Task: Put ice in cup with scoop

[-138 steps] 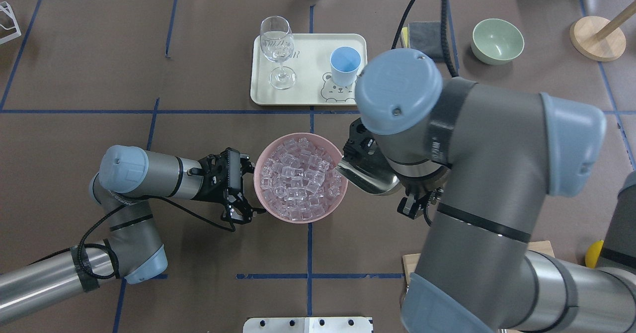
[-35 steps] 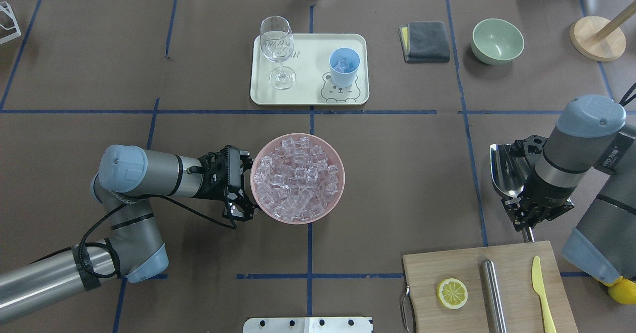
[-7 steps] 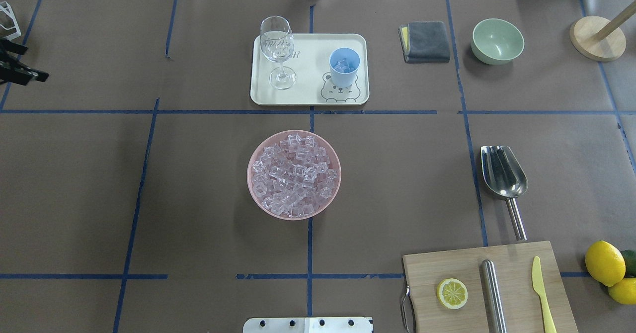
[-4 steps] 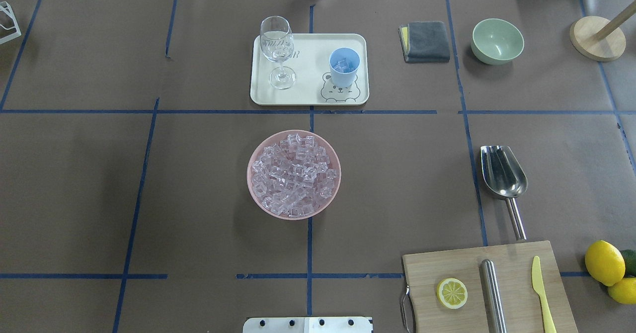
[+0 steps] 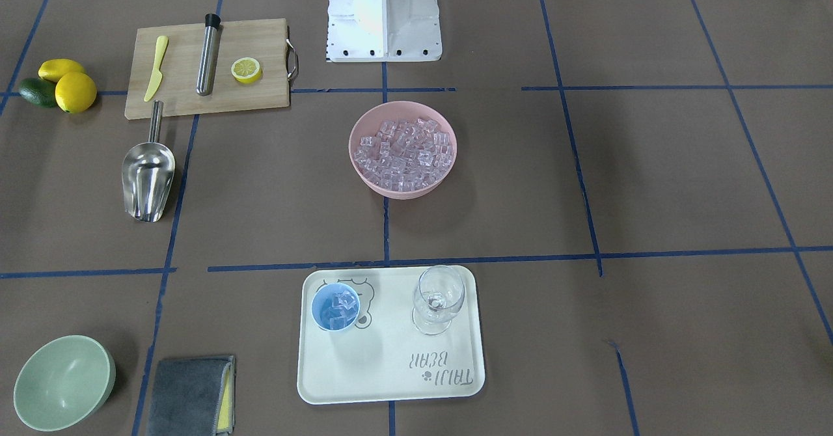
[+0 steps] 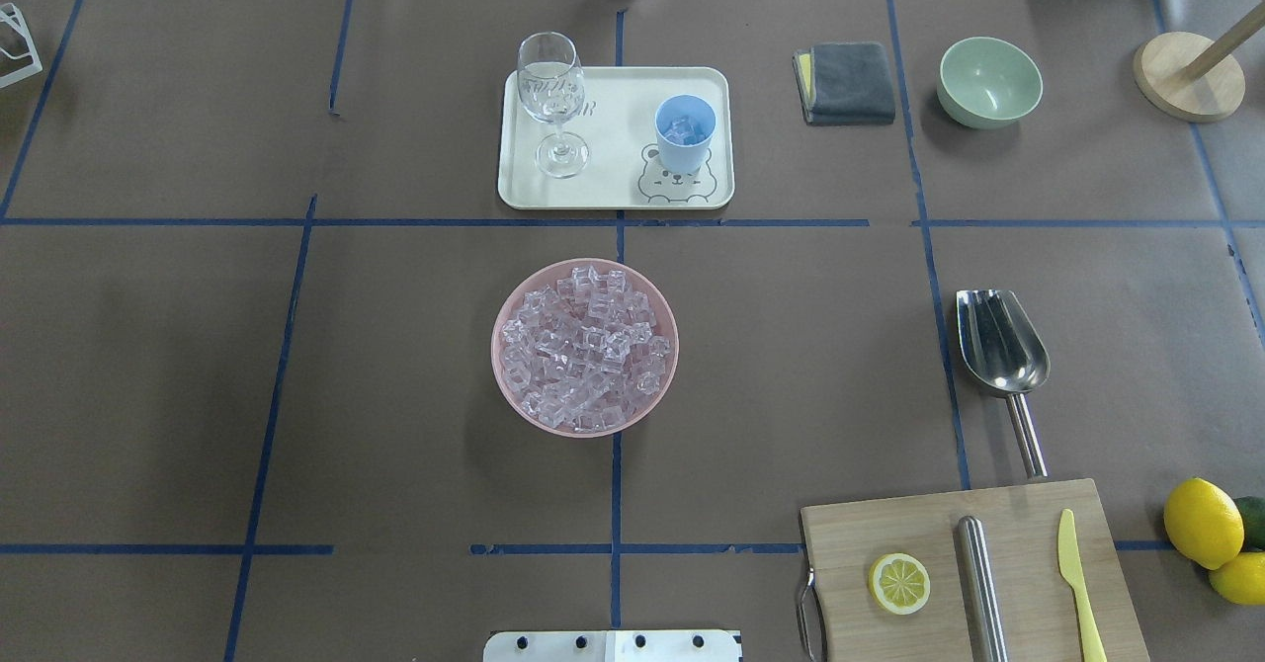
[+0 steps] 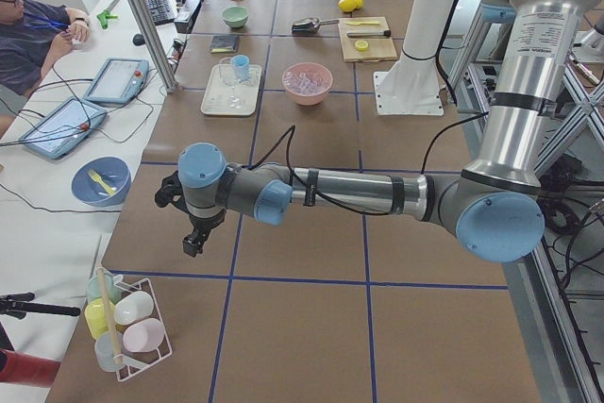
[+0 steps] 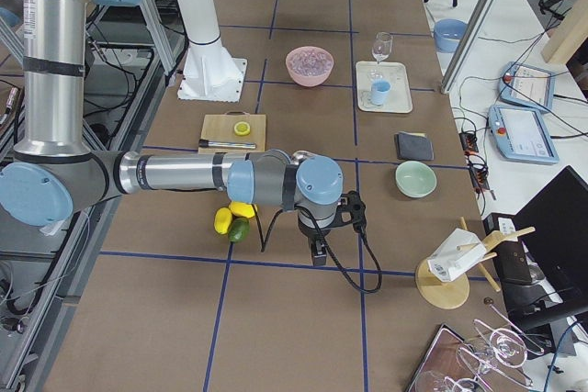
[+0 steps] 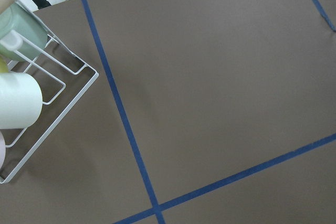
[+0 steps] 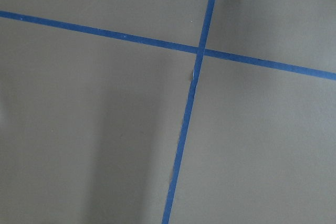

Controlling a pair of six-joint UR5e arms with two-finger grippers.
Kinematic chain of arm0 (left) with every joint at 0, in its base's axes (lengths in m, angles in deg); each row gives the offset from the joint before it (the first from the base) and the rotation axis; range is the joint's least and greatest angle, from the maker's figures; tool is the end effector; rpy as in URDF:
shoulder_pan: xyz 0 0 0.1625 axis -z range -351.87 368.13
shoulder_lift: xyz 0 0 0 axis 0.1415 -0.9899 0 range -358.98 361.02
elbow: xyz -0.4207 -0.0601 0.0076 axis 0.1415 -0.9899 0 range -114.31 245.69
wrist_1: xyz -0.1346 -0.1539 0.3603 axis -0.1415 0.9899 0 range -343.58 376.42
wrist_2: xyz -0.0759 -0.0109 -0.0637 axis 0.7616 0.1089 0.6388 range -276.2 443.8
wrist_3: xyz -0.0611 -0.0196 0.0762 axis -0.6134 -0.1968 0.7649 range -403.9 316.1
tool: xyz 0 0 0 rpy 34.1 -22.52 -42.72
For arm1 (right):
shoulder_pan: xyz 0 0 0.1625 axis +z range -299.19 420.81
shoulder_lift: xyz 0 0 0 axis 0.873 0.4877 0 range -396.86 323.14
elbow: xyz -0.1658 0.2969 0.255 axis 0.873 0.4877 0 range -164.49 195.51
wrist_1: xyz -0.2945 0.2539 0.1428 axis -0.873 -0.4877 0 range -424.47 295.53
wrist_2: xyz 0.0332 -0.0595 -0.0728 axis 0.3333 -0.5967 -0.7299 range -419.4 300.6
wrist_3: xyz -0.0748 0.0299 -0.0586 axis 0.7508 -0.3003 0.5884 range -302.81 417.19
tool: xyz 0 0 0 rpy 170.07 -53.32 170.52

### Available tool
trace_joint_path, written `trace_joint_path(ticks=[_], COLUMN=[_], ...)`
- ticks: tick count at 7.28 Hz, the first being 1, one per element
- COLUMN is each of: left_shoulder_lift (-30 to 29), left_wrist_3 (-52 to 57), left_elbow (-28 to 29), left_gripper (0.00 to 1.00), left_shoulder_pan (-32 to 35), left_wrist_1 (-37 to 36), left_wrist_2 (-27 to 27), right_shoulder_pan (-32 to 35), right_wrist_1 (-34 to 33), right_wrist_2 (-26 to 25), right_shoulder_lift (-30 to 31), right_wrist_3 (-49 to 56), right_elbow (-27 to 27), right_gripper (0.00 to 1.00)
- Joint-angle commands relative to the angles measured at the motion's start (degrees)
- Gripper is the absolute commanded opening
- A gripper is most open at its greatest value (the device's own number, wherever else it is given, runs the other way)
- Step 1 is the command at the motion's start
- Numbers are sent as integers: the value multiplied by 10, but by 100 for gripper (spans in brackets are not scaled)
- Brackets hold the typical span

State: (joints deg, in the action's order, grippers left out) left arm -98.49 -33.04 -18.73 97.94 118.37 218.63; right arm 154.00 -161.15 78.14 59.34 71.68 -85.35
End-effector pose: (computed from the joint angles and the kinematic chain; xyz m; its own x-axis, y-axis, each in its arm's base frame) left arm -0.0611 -0.5770 0.5954 0.6952 0.3730 -0.6144 -0.1366 0.9078 0.3964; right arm 0.0843 -0.4382 0.6240 0.6651 -0.1881 0.7227 0.1143 0.9820 0.1504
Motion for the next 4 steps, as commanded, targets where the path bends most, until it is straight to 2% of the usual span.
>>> trace_joint_path(ticks=[1,3,4], left_shoulder_lift=[38,60,74], left_wrist_3=[12,9,3], left_elbow=[-20,-21,-22], left_gripper=[100,100,100], left_shoulder_pan=[26,36,38], left_wrist_1=[-31,-26,-22], left_wrist_2=[-12,1,36], right_shoulder_pan=[0,0,0], right_wrist_1=[0,0,0], right_wrist_2=[0,0,2], right_shoulder_lift=[2,4,3], right_wrist_3=[0,4,4], right_elbow=[-1,3,1], right_gripper=[100,100,100])
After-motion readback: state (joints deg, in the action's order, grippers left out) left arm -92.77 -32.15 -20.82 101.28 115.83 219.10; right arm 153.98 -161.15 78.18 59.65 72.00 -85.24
